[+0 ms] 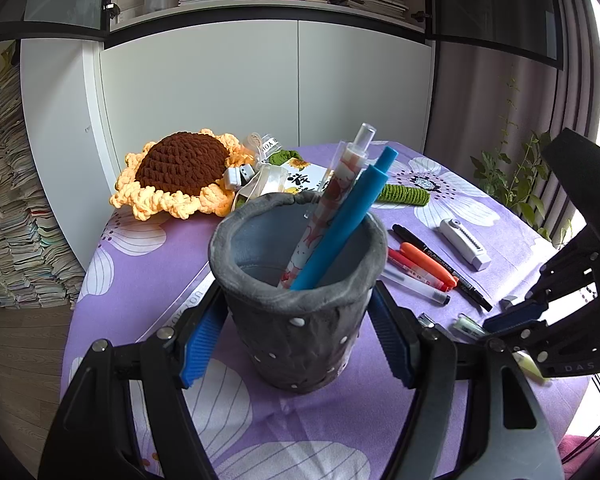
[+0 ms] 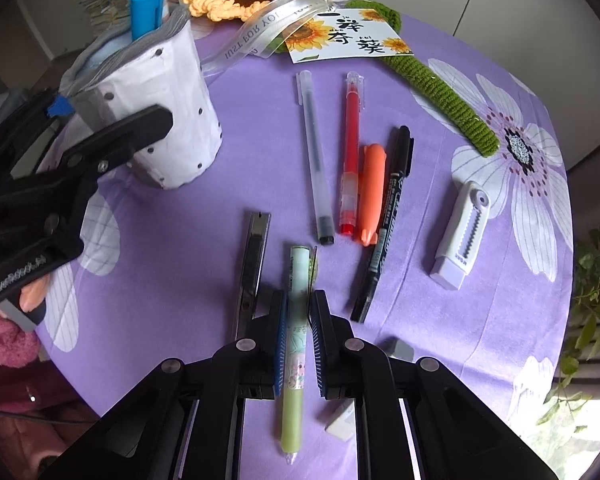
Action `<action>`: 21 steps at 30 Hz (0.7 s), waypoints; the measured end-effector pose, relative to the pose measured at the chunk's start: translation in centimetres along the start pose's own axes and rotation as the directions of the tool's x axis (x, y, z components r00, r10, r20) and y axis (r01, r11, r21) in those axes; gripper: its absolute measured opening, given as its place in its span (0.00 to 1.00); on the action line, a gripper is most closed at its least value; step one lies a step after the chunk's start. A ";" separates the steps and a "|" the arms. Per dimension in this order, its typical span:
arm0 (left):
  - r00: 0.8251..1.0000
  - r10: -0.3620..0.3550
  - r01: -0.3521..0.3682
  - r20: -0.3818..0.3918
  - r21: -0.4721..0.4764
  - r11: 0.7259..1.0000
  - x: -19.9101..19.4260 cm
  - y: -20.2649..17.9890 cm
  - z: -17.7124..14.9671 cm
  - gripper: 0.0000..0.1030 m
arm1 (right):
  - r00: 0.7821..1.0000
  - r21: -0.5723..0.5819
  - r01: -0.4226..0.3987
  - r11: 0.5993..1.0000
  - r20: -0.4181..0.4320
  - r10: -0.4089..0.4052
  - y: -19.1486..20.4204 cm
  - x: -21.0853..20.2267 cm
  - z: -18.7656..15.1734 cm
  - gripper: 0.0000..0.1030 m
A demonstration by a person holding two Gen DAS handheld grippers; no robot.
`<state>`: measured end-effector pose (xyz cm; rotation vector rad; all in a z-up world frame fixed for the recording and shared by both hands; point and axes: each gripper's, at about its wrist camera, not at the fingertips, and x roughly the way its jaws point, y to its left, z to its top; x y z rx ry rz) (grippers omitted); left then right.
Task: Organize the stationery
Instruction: 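Close the right gripper on the green pen and lift it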
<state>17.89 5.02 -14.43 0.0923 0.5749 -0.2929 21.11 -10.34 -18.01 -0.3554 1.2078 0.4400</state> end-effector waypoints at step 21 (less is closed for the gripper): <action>1.000 0.000 0.000 0.000 -0.001 1.000 -0.2 0.1 0.0 0.67 | 0.990 0.039 -0.009 0.999 0.138 0.003 0.0 -5.1 0.6 0.14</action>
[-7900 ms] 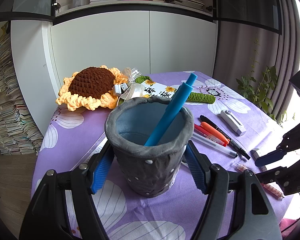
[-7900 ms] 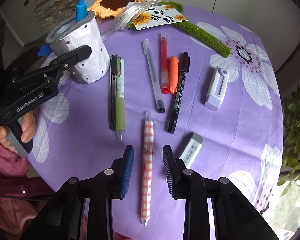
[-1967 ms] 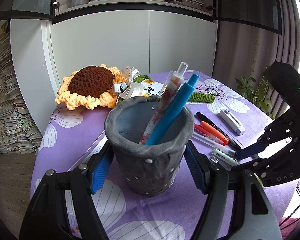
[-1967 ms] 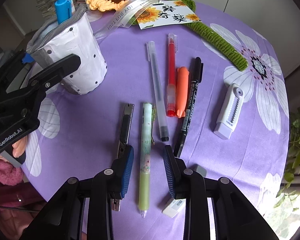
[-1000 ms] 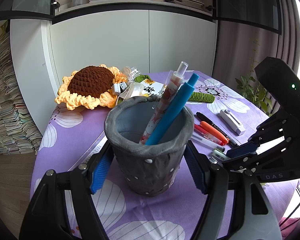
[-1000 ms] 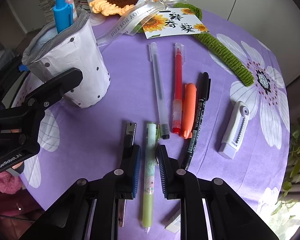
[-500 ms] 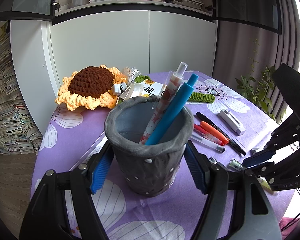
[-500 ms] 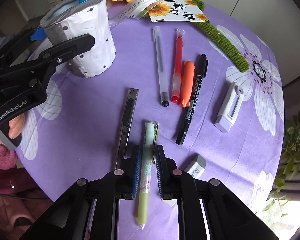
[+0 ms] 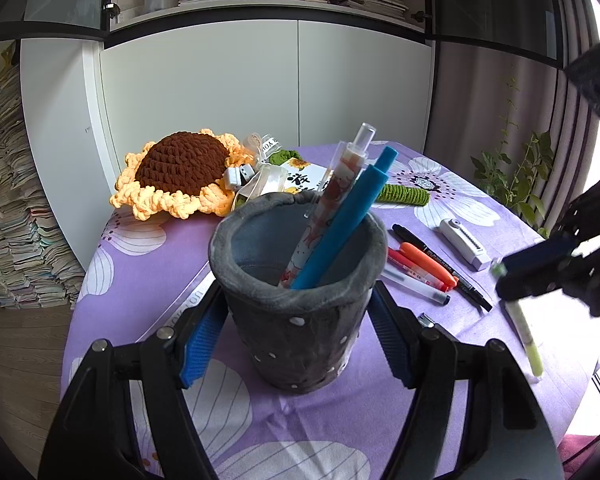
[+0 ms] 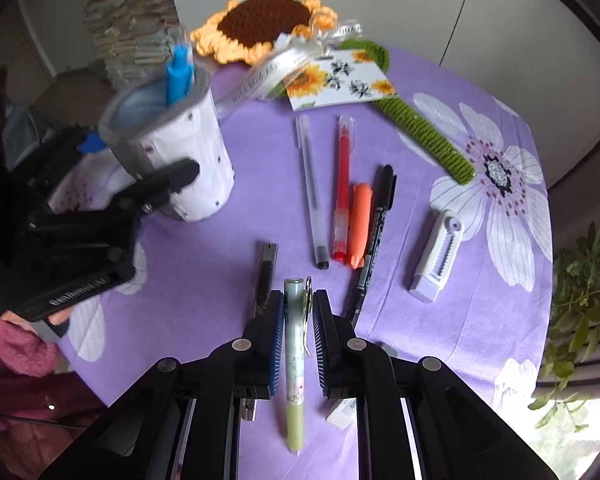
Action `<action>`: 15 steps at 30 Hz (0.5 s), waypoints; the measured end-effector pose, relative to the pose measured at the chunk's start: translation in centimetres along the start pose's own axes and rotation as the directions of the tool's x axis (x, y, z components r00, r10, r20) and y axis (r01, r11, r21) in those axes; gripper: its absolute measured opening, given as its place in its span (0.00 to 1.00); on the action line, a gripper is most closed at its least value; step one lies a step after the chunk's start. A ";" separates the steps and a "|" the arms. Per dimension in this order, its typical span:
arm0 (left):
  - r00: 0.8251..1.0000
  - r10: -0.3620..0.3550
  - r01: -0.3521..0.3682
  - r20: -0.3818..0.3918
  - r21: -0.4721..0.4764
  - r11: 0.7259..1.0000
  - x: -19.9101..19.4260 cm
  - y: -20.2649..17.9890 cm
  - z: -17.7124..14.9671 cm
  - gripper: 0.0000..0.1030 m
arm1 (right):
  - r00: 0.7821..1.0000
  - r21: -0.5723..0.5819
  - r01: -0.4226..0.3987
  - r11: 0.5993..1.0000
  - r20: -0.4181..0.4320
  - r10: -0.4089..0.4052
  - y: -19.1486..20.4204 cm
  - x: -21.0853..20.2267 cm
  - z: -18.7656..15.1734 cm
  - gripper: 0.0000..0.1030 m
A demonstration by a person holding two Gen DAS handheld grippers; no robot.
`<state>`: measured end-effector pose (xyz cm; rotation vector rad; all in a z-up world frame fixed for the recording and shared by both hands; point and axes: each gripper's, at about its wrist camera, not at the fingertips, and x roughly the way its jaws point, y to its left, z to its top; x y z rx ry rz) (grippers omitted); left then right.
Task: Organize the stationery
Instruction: 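Close the right gripper on the green pen and lift it, then carry the green pen over the grey cup and drop it in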
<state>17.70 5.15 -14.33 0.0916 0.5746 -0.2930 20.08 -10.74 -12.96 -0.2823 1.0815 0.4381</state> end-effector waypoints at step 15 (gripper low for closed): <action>1.000 0.000 0.000 -0.001 0.000 1.000 0.0 0.0 0.0 0.67 | 0.884 -0.077 -0.058 0.995 0.459 0.087 4.2 -14.6 4.6 0.14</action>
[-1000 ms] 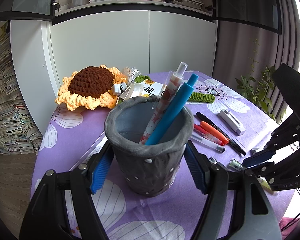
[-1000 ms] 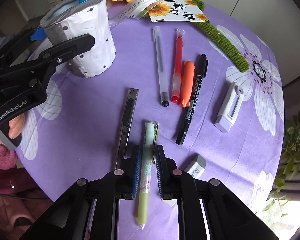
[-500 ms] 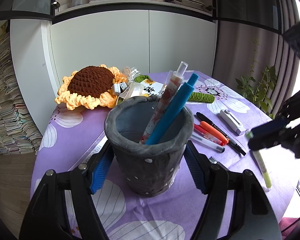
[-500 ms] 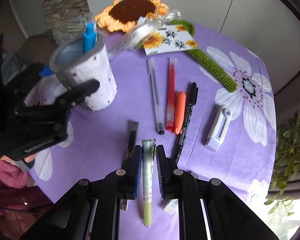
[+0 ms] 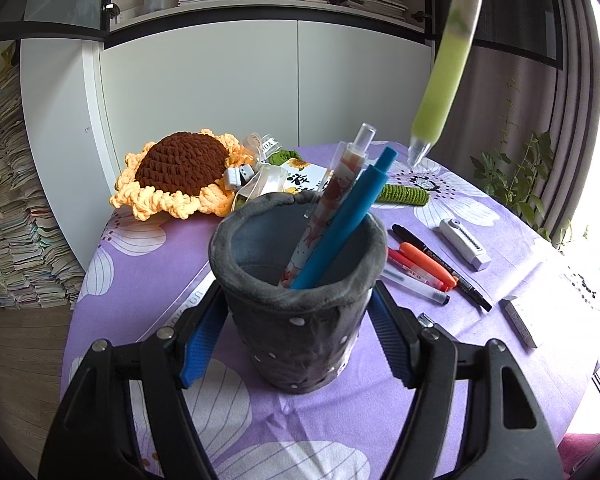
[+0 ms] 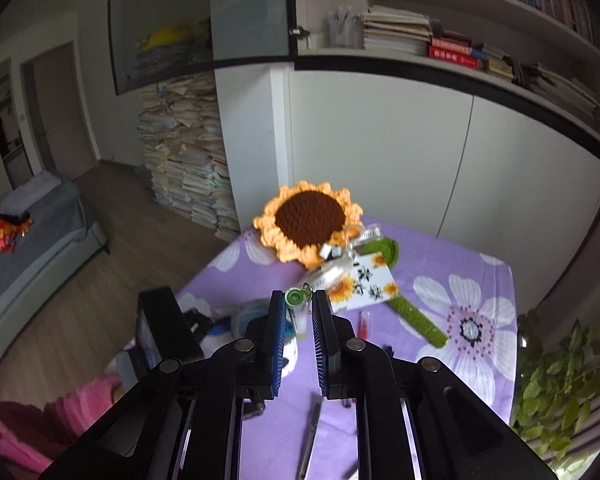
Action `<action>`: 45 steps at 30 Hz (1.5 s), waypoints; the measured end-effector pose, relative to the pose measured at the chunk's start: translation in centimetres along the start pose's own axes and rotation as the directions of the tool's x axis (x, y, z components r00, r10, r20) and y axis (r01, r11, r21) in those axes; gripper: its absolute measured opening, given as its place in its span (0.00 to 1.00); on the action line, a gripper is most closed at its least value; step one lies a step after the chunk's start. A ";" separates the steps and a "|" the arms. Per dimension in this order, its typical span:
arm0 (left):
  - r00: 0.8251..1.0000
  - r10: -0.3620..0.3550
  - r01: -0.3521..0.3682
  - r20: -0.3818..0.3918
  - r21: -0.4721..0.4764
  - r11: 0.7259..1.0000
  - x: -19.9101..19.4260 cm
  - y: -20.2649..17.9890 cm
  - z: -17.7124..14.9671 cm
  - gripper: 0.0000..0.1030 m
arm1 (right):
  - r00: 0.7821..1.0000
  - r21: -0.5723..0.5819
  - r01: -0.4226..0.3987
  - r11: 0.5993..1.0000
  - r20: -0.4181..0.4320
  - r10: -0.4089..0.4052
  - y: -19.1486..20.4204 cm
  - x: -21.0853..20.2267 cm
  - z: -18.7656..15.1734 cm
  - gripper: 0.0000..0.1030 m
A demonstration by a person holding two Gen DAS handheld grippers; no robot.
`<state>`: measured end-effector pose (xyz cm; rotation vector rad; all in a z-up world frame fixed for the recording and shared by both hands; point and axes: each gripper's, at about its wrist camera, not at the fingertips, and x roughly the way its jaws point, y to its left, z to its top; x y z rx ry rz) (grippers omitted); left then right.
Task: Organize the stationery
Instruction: 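Carry the green pen over the grey cup and drop it in, then move the right gripper to the silver utility knife and grasp it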
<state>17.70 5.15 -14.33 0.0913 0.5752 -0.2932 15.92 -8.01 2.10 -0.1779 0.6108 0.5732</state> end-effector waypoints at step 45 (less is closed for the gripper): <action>1.000 -0.002 0.002 -0.007 -0.003 1.000 0.2 -0.1 0.0 0.68 | 0.888 0.128 0.023 0.991 -0.458 0.039 -3.5 11.9 -10.4 0.14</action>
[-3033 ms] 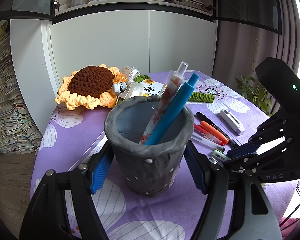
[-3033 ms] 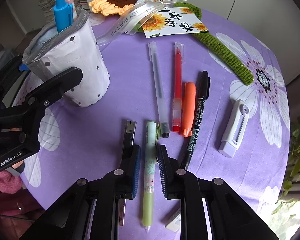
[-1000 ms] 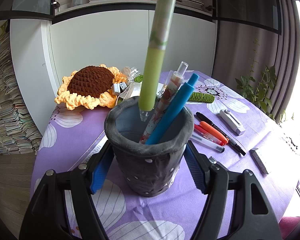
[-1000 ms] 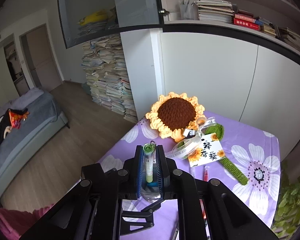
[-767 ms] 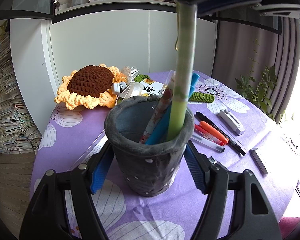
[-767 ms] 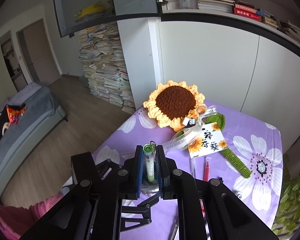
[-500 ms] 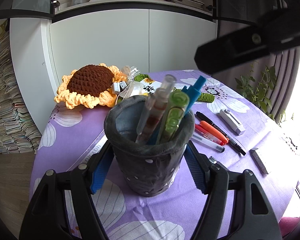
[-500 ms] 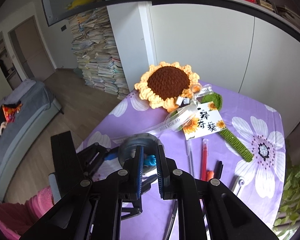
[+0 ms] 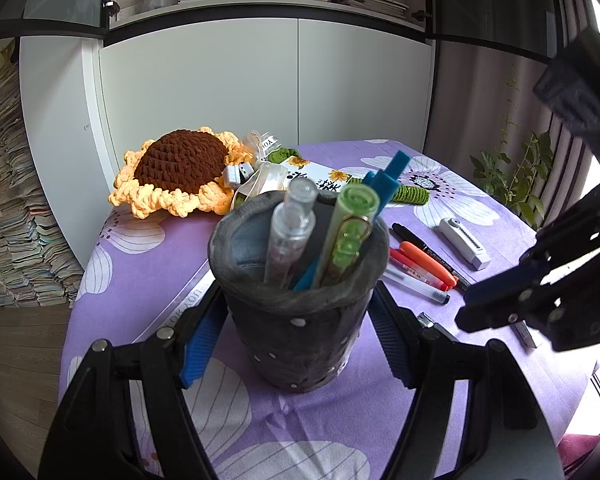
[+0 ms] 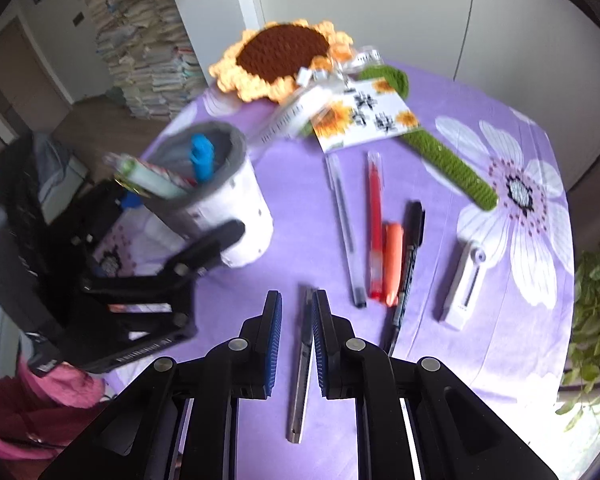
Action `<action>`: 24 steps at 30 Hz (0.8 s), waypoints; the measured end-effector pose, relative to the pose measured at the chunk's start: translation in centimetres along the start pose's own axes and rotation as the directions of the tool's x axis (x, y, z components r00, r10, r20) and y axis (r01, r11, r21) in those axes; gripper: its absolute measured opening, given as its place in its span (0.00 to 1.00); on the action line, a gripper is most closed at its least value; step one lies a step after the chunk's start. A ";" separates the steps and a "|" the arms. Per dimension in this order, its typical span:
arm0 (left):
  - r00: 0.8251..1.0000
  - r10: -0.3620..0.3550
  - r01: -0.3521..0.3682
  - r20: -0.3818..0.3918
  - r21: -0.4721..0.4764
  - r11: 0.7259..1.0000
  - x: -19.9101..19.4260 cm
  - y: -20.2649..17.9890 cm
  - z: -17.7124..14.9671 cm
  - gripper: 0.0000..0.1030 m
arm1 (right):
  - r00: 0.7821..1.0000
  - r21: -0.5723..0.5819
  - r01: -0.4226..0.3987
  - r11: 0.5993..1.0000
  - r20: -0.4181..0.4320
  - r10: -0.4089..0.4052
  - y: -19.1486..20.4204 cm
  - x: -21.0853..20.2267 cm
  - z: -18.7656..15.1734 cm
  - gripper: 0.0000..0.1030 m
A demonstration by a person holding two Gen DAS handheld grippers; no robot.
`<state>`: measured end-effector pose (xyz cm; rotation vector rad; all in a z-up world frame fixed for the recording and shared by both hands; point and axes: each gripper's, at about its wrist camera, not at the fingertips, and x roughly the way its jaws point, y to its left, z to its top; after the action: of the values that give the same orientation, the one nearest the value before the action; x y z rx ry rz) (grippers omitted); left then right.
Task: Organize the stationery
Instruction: 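Move the right gripper to the silver utility knife and grasp it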
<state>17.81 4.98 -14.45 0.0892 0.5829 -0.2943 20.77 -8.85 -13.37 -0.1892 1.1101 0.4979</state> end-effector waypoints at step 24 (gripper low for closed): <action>1.000 0.000 0.000 0.000 0.000 1.000 0.0 0.0 0.0 0.68 | 0.998 0.007 0.039 0.999 -0.049 -0.038 0.4 4.5 0.1 0.12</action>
<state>17.85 5.00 -14.41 0.0889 0.5833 -0.2946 22.22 -7.22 -17.27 -0.2161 1.1538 0.4563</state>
